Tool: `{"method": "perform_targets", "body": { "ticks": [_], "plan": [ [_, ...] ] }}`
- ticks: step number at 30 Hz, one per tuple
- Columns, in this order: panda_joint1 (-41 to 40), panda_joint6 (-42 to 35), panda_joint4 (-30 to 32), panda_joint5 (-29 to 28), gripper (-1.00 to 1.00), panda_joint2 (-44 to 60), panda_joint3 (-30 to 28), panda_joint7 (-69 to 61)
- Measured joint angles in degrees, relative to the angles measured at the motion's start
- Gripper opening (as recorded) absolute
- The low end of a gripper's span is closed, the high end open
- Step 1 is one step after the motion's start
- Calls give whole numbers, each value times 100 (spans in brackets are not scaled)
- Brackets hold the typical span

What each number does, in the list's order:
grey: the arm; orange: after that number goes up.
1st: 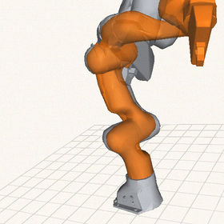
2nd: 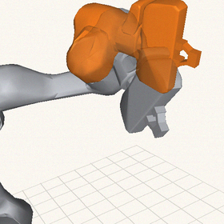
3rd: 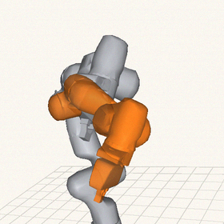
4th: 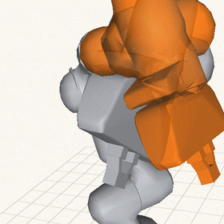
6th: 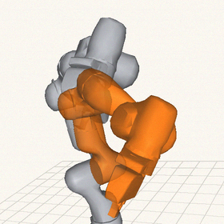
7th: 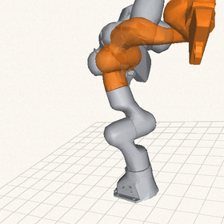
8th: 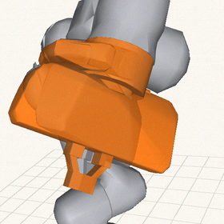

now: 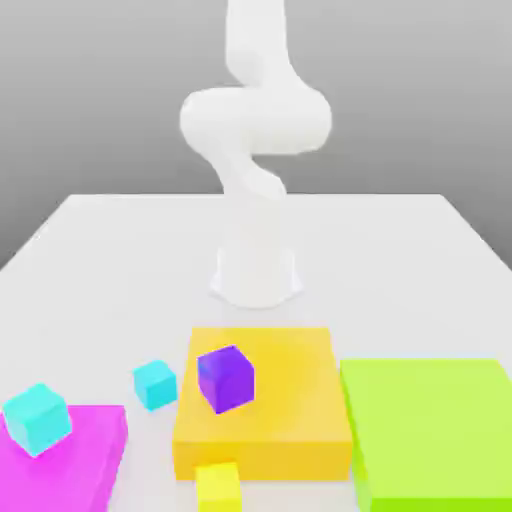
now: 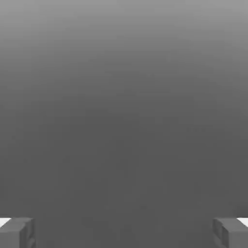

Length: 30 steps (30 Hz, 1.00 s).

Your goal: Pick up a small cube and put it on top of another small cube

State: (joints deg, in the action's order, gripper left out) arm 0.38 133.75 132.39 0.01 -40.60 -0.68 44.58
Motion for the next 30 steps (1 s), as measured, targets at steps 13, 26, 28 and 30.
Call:
{"method": "perform_targets", "body": {
  "ticks": [13,26,28,30],
  "plan": [
    [141,1030,320,128,0,2735,-346,-748],
    [-12,2046,635,308,0,5435,-398,-1524],
    [-52,2299,608,344,0,5850,-364,-1595],
    [-102,2609,537,401,0,6266,-305,-1649]
  ]
}}
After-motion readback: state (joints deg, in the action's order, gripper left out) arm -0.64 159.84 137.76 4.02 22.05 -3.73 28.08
